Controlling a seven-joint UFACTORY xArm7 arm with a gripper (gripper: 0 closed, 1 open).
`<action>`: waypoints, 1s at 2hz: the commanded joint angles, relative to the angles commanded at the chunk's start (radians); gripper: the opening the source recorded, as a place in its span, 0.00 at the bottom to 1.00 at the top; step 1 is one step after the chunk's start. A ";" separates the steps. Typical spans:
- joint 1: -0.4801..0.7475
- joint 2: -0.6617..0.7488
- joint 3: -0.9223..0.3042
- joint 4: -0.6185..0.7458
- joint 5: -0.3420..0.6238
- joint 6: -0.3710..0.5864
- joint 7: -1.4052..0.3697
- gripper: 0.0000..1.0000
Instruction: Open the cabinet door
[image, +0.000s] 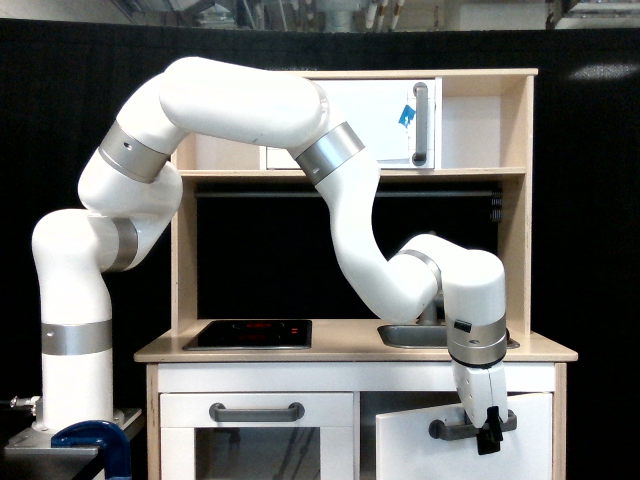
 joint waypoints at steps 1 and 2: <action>-0.004 0.038 -0.008 0.080 -0.037 0.041 0.028 1.00; -0.018 0.067 -0.014 0.131 -0.059 0.070 0.032 1.00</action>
